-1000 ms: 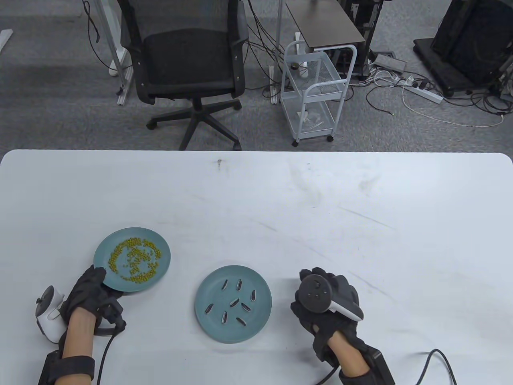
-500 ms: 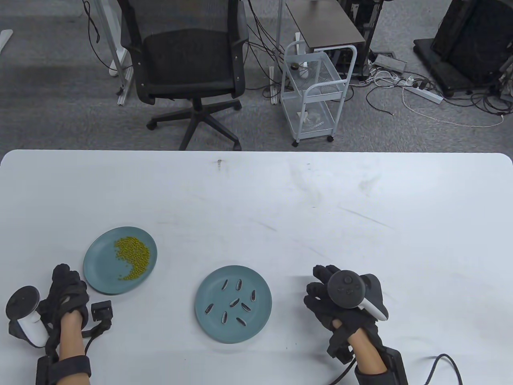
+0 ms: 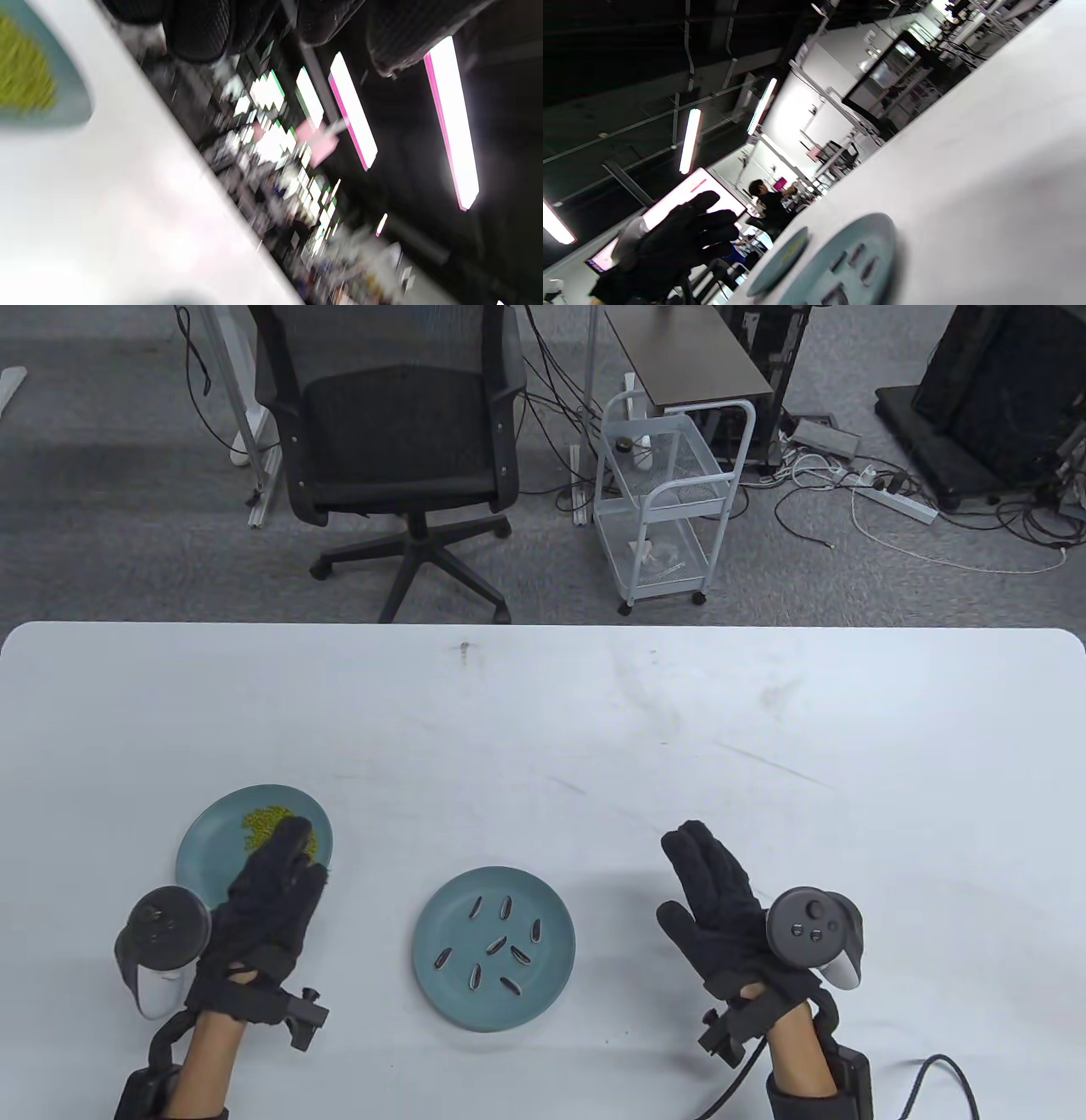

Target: Pick sunflower seeds with hand pinch into plate

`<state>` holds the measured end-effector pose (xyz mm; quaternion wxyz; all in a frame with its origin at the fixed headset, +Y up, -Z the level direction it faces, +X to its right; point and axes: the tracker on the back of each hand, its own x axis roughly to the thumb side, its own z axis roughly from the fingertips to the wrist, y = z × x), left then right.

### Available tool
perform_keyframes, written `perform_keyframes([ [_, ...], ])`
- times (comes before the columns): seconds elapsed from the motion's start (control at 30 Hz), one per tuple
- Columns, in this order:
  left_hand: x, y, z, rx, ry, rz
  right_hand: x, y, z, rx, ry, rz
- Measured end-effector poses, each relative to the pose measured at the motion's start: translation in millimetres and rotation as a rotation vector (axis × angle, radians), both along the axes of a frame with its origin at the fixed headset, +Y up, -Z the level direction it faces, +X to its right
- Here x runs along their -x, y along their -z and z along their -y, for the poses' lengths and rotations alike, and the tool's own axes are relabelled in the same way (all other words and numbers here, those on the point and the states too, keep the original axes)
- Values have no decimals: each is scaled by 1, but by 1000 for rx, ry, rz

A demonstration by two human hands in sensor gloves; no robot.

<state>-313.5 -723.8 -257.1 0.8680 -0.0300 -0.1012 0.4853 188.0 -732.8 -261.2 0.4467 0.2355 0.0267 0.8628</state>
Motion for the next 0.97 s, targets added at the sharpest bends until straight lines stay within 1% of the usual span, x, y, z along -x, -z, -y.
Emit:
perform_keyframes([
  [0.03, -7, 2, 9, 58, 19, 41, 0, 0, 6, 59, -31, 5],
  [0.1, -19, 6, 28, 110, 20, 80, 5, 0, 16, 181, -96, -17],
  [0.2, -34, 8, 42, 163, 22, 131, 13, 2, 27, 267, -124, -66],
  [0.27, -42, 7, 44, 165, 35, 163, 17, 4, 32, 282, -101, -78],
  [0.4, -46, 6, 47, 173, 65, 171, 17, 6, 35, 285, -96, -82],
  [0.5, -42, 7, 49, 177, 77, 152, 17, 7, 35, 271, -94, -71],
  [0.73, -38, 9, 55, 206, 37, 132, 23, 6, 38, 294, -113, -92],
  [0.87, -39, 8, 54, 217, 25, 121, 23, 7, 39, 316, -105, -100],
  [0.97, -38, 8, 54, 215, 37, 111, 21, 7, 38, 305, -90, -84],
])
